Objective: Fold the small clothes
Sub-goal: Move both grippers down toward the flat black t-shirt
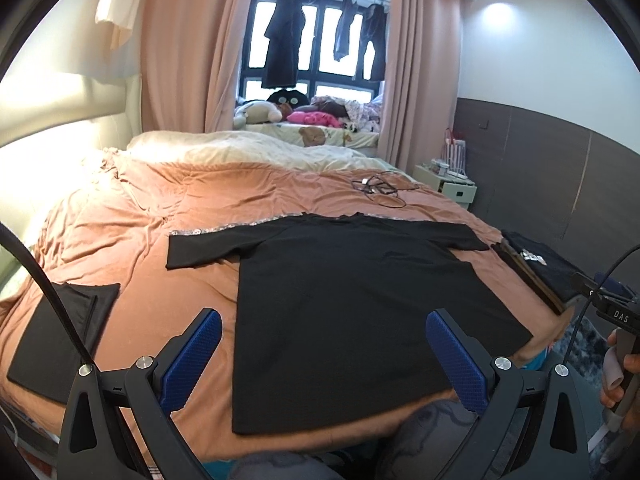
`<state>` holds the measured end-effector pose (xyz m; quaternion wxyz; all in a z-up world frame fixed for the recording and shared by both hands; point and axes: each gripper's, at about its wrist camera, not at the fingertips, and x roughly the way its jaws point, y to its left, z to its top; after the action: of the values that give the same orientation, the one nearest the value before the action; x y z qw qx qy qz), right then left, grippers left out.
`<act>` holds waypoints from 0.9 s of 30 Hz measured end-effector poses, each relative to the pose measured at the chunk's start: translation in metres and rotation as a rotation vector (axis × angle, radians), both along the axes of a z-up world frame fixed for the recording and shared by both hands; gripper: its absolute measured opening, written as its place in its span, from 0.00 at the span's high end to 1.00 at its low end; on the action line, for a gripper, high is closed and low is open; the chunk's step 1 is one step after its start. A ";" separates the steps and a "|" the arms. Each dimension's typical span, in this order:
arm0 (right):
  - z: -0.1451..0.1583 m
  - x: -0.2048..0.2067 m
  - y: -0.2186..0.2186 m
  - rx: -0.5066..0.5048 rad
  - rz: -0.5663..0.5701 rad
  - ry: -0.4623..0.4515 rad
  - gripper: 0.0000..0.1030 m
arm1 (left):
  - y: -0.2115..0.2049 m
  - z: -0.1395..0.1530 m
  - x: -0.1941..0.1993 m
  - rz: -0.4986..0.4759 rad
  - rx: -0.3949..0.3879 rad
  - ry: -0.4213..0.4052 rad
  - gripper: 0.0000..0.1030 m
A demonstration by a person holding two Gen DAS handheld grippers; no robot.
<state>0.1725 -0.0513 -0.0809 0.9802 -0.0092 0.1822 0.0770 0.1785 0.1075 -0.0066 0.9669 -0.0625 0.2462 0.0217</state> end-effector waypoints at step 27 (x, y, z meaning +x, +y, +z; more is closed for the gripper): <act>0.024 0.191 0.050 -0.010 0.289 0.162 0.00 | 0.170 -0.024 0.179 0.193 -0.066 0.208 0.27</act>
<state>0.3635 -0.0016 -0.0565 0.9410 -0.0340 0.2578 0.2167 0.3574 0.2771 -0.0304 0.9270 -0.1149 0.3387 0.1131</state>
